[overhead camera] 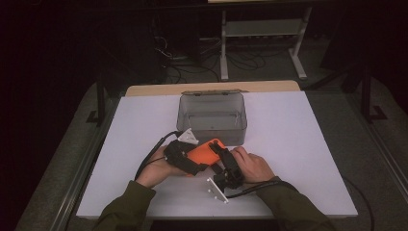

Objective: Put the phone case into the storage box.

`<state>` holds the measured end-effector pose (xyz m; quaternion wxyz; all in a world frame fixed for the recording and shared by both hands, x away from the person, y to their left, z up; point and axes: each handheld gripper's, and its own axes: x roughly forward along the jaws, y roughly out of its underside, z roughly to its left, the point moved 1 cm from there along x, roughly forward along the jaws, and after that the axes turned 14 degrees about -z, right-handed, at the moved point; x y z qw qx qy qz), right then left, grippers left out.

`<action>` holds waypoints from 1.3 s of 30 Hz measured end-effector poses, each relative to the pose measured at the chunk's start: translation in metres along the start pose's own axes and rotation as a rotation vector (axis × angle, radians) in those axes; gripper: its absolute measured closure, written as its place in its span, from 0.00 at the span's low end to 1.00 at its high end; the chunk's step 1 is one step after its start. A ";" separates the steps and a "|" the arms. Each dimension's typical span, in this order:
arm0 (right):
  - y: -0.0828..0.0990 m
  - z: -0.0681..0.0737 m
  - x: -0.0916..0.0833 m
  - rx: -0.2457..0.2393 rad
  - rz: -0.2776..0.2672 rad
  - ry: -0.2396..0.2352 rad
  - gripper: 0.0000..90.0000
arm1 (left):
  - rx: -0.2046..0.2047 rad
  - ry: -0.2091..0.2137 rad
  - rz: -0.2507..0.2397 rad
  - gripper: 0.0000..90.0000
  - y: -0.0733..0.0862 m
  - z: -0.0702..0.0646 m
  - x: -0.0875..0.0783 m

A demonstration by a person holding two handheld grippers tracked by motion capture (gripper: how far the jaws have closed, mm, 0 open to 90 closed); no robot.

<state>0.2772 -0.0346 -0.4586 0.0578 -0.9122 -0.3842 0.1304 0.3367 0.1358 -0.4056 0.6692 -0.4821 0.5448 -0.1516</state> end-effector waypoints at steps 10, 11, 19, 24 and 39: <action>-0.002 0.002 0.000 -0.016 -0.002 -0.006 0.18 | -0.002 -0.001 -0.004 0.18 0.000 0.000 0.000; -0.002 0.002 0.000 -0.018 -0.003 -0.003 0.19 | -0.001 0.000 -0.003 0.18 0.000 0.000 0.000; -0.003 0.004 0.000 -0.050 -0.007 -0.008 0.28 | 0.000 0.002 -0.004 0.18 0.000 -0.001 0.000; -0.003 0.005 0.000 -0.058 -0.004 -0.013 0.33 | 0.001 0.003 -0.004 0.18 0.000 -0.001 0.000; -0.006 0.007 0.000 -0.084 0.002 -0.021 0.51 | 0.000 0.004 -0.004 0.18 0.000 -0.001 0.000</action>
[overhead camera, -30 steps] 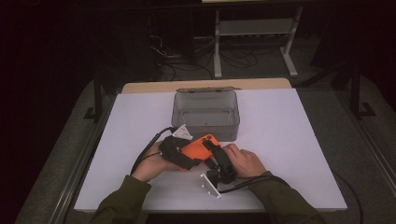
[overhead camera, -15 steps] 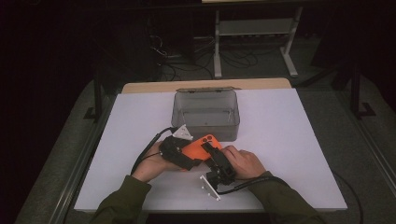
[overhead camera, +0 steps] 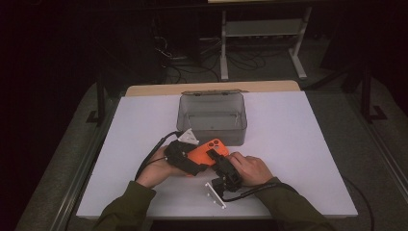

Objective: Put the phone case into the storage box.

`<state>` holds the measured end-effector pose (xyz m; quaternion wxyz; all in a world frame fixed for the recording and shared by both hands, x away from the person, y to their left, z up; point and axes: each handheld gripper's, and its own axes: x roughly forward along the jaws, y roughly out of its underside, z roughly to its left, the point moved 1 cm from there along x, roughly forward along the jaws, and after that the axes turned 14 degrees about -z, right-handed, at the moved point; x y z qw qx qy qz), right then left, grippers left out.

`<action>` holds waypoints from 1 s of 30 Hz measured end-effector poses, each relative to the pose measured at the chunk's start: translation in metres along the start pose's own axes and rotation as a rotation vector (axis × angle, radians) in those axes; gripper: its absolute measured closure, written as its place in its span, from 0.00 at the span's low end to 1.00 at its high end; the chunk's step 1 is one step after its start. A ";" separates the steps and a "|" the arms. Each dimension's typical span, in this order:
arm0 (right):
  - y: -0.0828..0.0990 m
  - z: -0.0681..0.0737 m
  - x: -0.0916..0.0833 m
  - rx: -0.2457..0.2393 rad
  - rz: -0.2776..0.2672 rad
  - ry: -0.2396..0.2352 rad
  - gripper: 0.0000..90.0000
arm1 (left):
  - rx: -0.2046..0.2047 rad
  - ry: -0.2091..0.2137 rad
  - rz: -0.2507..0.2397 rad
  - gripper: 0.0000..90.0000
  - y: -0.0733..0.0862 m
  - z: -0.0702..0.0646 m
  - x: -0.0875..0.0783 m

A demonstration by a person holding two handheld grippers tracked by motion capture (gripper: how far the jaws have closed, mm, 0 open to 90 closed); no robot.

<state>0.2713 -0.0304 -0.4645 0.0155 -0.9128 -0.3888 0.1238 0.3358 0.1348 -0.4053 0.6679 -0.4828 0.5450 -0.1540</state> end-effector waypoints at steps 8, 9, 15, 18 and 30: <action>-0.001 0.001 0.000 -0.007 0.003 0.001 0.58 | 0.001 0.000 0.002 0.18 0.000 0.000 0.000; -0.001 0.001 0.000 -0.006 0.001 0.002 0.59 | -0.001 0.000 0.002 0.18 0.000 0.000 0.000; -0.004 0.001 -0.001 -0.020 -0.010 0.000 0.64 | -0.004 0.000 0.001 0.18 0.000 0.000 0.000; -0.004 0.001 -0.001 -0.022 -0.010 -0.005 0.68 | -0.005 0.001 0.000 0.18 0.000 0.000 0.000; -0.005 0.003 -0.001 -0.015 -0.005 -0.028 0.79 | -0.007 0.000 -0.001 0.18 0.000 0.000 0.000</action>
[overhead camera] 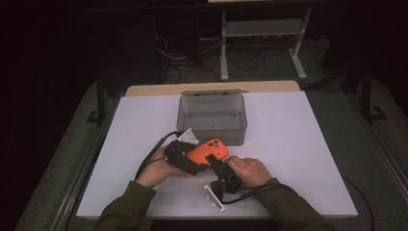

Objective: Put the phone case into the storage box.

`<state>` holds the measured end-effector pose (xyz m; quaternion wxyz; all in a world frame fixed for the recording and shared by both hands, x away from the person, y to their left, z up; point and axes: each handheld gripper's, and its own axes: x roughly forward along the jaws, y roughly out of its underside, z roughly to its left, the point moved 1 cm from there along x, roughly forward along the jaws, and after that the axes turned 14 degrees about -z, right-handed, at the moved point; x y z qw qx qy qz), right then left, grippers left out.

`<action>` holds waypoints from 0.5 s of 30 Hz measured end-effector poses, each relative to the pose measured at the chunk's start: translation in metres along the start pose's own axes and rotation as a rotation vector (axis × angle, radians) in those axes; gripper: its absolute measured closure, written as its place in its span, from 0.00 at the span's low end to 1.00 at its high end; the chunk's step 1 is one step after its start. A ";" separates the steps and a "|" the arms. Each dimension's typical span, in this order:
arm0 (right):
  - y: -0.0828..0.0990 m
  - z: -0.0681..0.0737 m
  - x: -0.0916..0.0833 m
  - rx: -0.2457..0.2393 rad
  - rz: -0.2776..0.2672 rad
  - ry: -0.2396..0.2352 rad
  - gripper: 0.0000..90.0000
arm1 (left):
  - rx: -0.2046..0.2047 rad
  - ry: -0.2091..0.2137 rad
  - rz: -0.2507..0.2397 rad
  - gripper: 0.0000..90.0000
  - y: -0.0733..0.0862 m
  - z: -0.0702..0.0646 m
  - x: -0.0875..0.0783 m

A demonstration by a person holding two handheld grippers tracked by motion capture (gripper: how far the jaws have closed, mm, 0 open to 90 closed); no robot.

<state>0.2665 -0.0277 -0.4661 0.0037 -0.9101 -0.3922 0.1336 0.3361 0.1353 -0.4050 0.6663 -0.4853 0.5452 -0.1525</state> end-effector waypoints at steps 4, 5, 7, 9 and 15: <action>0.000 0.000 0.000 0.004 0.003 -0.001 0.80 | -0.004 0.003 0.001 0.18 0.000 0.000 0.000; 0.000 0.000 0.000 0.002 0.002 0.001 0.81 | -0.004 0.004 0.000 0.18 0.000 0.001 -0.001; -0.001 0.000 0.000 -0.003 0.002 0.007 0.82 | -0.012 0.008 -0.008 0.18 0.000 0.001 -0.001; -0.001 0.000 0.000 -0.007 0.004 0.013 0.83 | -0.019 0.011 -0.009 0.18 0.000 0.002 -0.001; -0.001 0.000 0.000 -0.013 0.006 0.018 0.86 | -0.043 0.024 -0.015 0.18 0.000 0.004 -0.002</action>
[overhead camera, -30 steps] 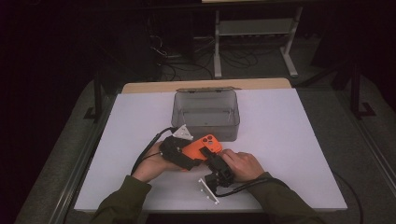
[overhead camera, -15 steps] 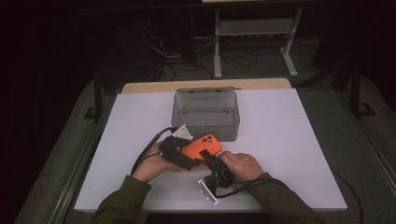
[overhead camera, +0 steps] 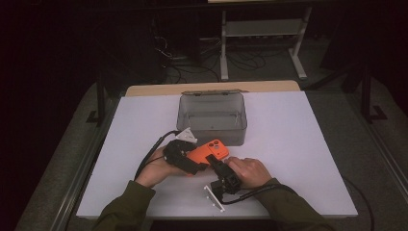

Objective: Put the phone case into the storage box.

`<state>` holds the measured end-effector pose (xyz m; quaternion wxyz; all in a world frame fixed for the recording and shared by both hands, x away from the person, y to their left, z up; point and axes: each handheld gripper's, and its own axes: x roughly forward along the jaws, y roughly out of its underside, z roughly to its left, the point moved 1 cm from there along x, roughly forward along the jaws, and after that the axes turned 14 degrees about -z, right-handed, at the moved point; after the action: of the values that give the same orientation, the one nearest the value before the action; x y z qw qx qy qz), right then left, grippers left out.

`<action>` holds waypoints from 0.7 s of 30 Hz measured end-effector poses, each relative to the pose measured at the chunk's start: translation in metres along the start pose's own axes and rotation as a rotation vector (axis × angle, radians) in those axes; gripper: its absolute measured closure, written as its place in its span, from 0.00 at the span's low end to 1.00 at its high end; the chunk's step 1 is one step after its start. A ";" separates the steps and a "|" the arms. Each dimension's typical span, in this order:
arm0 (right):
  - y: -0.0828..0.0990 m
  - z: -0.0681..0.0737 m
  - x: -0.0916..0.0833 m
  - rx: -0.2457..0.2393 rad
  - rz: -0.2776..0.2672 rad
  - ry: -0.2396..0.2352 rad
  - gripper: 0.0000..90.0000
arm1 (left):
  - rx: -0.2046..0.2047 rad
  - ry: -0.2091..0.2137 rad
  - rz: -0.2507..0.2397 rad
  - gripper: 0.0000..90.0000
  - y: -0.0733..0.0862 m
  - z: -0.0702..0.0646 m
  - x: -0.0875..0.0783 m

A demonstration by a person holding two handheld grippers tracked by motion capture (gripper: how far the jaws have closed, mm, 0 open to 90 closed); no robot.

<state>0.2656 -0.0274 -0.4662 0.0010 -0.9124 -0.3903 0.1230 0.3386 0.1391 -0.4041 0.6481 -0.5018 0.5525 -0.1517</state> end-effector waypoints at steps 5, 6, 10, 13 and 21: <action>0.000 0.000 -0.001 -0.014 0.000 0.003 0.87 | -0.003 0.006 -0.005 0.18 0.000 0.000 0.000; 0.000 0.000 -0.001 -0.021 -0.001 0.005 0.87 | -0.002 0.006 -0.001 0.18 0.000 0.000 0.000; -0.001 0.000 -0.001 -0.032 0.001 0.009 0.88 | -0.005 0.012 -0.009 0.18 0.000 0.001 0.000; -0.001 0.000 -0.001 -0.036 0.000 0.013 0.88 | -0.009 0.017 -0.012 0.18 0.000 0.001 -0.001; 0.000 0.000 -0.002 -0.048 0.001 0.009 0.89 | -0.017 0.035 -0.052 0.20 -0.001 0.001 -0.005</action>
<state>0.2645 -0.0288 -0.4657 -0.0194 -0.9130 -0.3926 0.1093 0.3380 0.1429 -0.4002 0.6298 -0.5187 0.5518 -0.1727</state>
